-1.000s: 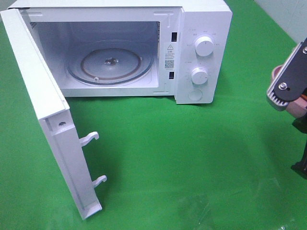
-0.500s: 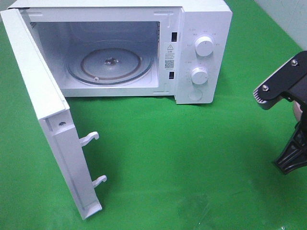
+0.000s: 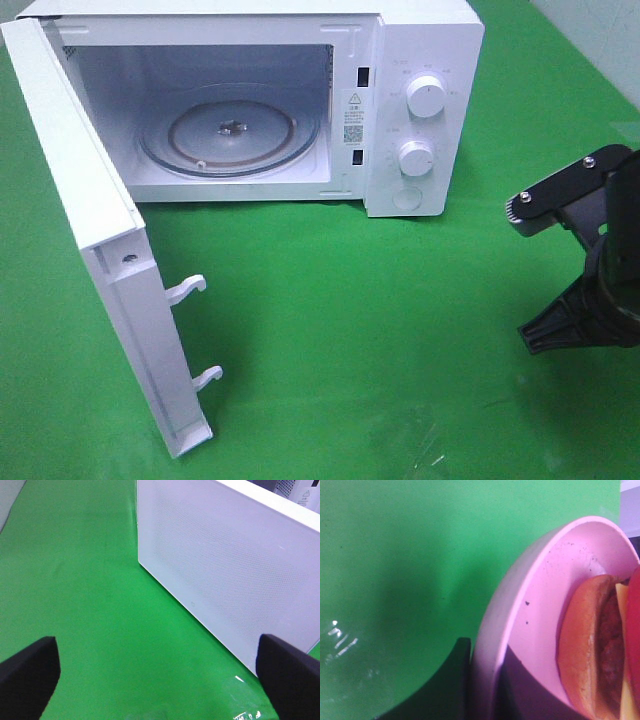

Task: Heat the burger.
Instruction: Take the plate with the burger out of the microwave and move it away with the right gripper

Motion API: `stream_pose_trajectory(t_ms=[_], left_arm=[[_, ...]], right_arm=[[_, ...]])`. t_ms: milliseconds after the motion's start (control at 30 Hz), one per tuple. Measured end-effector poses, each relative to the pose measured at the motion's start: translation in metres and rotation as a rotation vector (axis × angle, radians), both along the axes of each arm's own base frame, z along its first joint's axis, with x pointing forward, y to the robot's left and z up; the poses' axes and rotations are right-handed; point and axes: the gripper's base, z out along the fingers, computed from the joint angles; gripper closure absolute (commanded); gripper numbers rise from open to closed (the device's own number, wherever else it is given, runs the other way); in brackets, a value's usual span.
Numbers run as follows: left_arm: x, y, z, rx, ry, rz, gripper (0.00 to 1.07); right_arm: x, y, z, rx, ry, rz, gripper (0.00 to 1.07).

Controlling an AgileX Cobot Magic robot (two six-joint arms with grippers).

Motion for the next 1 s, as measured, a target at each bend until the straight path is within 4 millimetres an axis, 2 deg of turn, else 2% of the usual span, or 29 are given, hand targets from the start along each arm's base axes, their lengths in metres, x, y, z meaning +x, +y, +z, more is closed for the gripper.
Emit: stream_pose_trajectory(t_ms=[133, 300, 633, 1000], left_arm=[[0.000, 0.000, 0.000, 0.000, 0.000, 0.000, 0.06], [0.000, 0.000, 0.000, 0.000, 0.000, 0.000, 0.06], [0.000, 0.000, 0.000, 0.000, 0.000, 0.000, 0.06], [0.000, 0.000, 0.000, 0.000, 0.000, 0.000, 0.06]], right_arm=[[0.004, 0.004, -0.011, 0.006, 0.004, -0.006, 1.07], [0.011, 0.011, -0.034, 0.004, 0.010, -0.014, 1.06], [0.015, 0.014, -0.066, -0.047, 0.052, -0.019, 1.04], [0.015, 0.017, -0.092, -0.072, 0.103, -0.003, 0.99]])
